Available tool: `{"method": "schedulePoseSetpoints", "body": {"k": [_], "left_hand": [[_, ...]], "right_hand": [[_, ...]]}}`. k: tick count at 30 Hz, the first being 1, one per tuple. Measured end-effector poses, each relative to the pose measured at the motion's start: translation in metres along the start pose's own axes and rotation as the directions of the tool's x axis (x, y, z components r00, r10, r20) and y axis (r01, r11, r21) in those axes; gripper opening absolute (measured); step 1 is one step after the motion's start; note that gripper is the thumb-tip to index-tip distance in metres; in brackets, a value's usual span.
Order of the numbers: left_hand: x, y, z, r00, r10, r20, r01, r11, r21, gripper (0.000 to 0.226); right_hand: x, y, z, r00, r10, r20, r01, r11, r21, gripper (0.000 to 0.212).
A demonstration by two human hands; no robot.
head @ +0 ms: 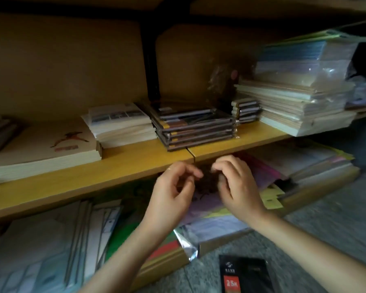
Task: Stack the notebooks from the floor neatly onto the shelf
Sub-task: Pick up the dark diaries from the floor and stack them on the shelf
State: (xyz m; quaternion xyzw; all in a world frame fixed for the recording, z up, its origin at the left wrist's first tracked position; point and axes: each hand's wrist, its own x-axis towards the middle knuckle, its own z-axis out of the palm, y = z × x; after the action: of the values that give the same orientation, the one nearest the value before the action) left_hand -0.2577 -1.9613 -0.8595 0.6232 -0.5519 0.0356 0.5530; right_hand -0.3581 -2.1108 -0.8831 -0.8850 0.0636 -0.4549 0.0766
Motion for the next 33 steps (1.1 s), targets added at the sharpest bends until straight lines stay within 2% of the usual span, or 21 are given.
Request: {"method": "schedulePoseSetpoints", "body": {"k": [1, 3, 5, 7, 9, 10, 11, 12, 14, 16, 18, 20, 21, 23, 27, 29, 31, 33], "left_hand": [[-0.009, -0.008, 0.010, 0.994, 0.048, 0.101, -0.063, 0.987, 0.148, 0.016], [-0.030, -0.031, 0.033, 0.940, 0.078, 0.333, -0.234, 0.857, 0.459, 0.018], [-0.056, -0.054, 0.057, 0.837, -0.125, 0.533, -0.228, 0.805, 0.547, 0.024], [-0.085, -0.076, 0.077, 0.715, -0.310, 0.627, -0.127, 0.824, 0.552, 0.024], [-0.113, -0.093, 0.091, 0.621, -0.415, 0.665, -0.038, 0.831, 0.555, 0.026], [-0.125, -0.100, 0.097, 0.571, -0.455, 0.684, 0.004, 0.834, 0.551, 0.027], [-0.135, -0.106, 0.103, 0.530, -0.487, 0.694, 0.067, 0.840, 0.538, 0.027], [-0.145, -0.112, 0.108, 0.491, -0.517, 0.701, 0.154, 0.843, 0.515, 0.026], [-0.159, -0.118, 0.118, 0.412, -0.568, 0.713, 0.378, 0.818, 0.433, 0.021], [-0.169, -0.121, 0.125, 0.340, -0.624, 0.704, 0.602, 0.719, 0.347, 0.011], [-0.174, -0.121, 0.133, 0.281, -0.683, 0.674, 0.762, 0.586, 0.276, 0.027], [-0.175, -0.120, 0.143, 0.201, -0.745, 0.636, 0.862, 0.443, 0.246, 0.032], [-0.173, -0.118, 0.148, 0.151, -0.762, 0.629, 0.902, 0.367, 0.229, 0.031], [-0.170, -0.116, 0.155, 0.078, -0.778, 0.623, 0.950, 0.248, 0.191, 0.022], [-0.165, -0.117, 0.154, -0.013, -0.745, 0.667, 0.969, 0.155, 0.192, 0.018], [-0.164, -0.117, 0.152, -0.038, -0.739, 0.673, 0.984, 0.091, 0.155, 0.014], [-0.168, -0.115, 0.152, -0.078, -0.733, 0.676, 0.996, -0.028, 0.085, 0.013], [-0.173, -0.109, 0.156, -0.118, -0.676, 0.727, 0.991, -0.129, 0.041, 0.018]], "right_hand": [[-0.027, 0.009, 0.001, 0.996, 0.061, 0.067, -0.061, 0.998, -0.005, 0.022], [-0.082, 0.029, 0.003, 0.945, 0.229, 0.235, -0.233, 0.972, -0.011, 0.020], [-0.139, 0.049, 0.005, 0.836, 0.421, 0.351, -0.421, 0.903, -0.082, 0.024], [-0.189, 0.060, 0.004, 0.683, 0.618, 0.389, -0.612, 0.775, -0.157, 0.029], [-0.220, 0.064, -0.001, 0.428, 0.795, 0.430, -0.804, 0.552, -0.219, 0.024], [-0.231, 0.065, -0.003, 0.280, 0.848, 0.450, -0.866, 0.425, -0.262, 0.014], [-0.239, 0.066, -0.005, 0.163, 0.864, 0.476, -0.890, 0.336, -0.307, 0.009], [-0.245, 0.065, -0.006, 0.086, 0.859, 0.504, -0.896, 0.288, -0.338, 0.018], [-0.258, 0.063, -0.006, -0.025, 0.847, 0.531, -0.912, 0.198, -0.359, 0.024], [-0.275, 0.063, -0.002, -0.075, 0.840, 0.537, -0.931, 0.134, -0.340, 0.032], [-0.285, 0.063, 0.002, -0.139, 0.856, 0.499, -0.945, 0.036, -0.326, 0.031], [-0.292, 0.062, 0.007, -0.238, 0.848, 0.474, -0.959, -0.127, -0.254, 0.026], [-0.294, 0.062, 0.008, -0.267, 0.842, 0.469, -0.958, -0.179, -0.225, 0.025], [-0.296, 0.062, 0.010, -0.254, 0.841, 0.478, -0.964, -0.184, -0.189, 0.024], [-0.300, 0.061, 0.002, -0.181, 0.808, 0.561, -0.983, -0.162, -0.083, 0.019], [-0.303, 0.058, -0.007, -0.176, 0.775, 0.607, -0.973, -0.232, 0.014, 0.016], [-0.309, 0.056, -0.017, -0.153, 0.731, 0.665, -0.946, -0.304, 0.116, 0.006], [-0.313, 0.058, -0.031, -0.120, 0.677, 0.726, -0.898, -0.386, 0.211, 0.027]]}}
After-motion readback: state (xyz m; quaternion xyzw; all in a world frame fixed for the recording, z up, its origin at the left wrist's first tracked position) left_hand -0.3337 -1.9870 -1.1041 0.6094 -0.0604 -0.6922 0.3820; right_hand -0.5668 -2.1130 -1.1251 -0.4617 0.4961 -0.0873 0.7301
